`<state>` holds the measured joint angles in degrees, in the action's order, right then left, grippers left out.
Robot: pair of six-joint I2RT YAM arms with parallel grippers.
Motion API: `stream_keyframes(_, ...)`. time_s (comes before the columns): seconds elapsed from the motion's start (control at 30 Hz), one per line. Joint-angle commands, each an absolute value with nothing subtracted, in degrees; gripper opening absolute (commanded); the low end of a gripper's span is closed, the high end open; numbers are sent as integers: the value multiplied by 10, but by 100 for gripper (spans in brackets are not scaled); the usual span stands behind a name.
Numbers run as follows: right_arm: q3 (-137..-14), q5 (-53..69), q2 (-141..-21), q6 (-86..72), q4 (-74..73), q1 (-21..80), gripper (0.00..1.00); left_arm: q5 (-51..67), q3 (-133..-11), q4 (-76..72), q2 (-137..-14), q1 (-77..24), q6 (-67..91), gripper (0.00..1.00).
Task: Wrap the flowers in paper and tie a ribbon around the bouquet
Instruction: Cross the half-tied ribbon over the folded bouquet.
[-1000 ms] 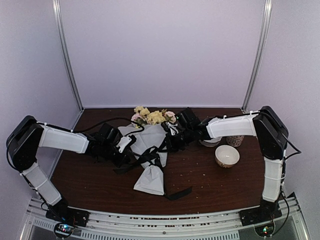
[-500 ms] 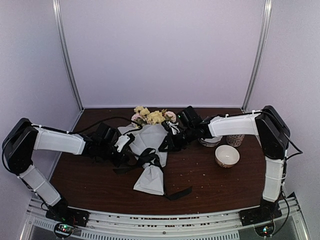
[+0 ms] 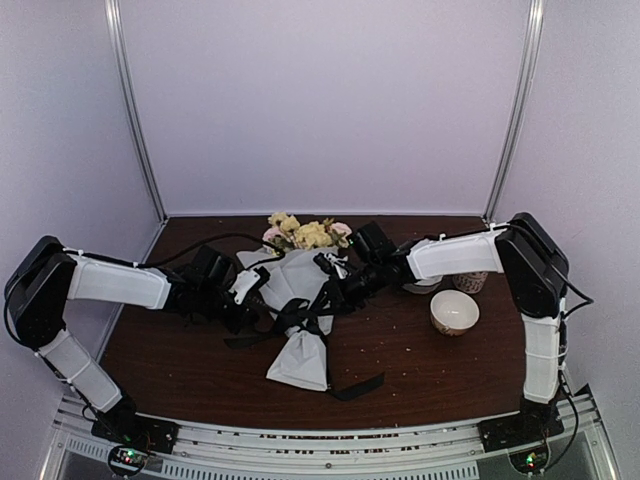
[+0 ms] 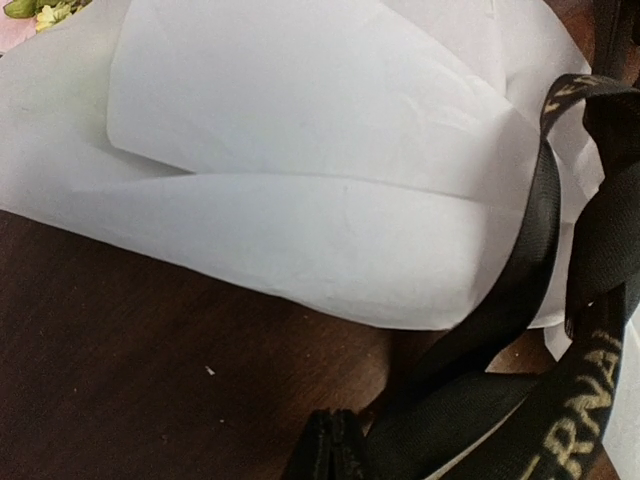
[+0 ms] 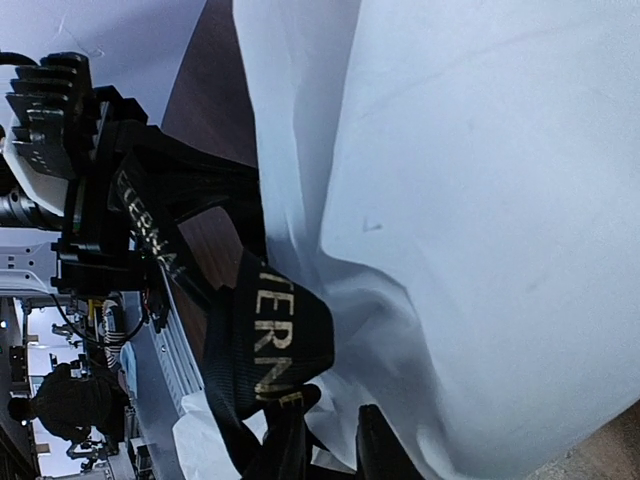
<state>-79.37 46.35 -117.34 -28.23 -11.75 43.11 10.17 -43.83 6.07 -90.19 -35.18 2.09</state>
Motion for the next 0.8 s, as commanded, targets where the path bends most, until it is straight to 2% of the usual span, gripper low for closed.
stream_keyframes(0.0,-789,493,-1169,-315,-65,434,20,110,-441,44,-901,-348,19,5)
stream_keyframes(0.23,-781,498,-1160,-334,-38,434,23,110,-440,43,-901,-348,19,5)
stream_keyframes(0.47,-767,501,-1168,-328,-45,438,23,111,-441,43,-903,-348,18,5)
stream_keyframes(0.6,-778,522,-1177,-316,-63,443,28,113,-443,45,-904,-348,18,6)
stream_keyframes(0.77,-779,539,-1176,-311,-63,446,29,113,-444,45,-905,-348,19,6)
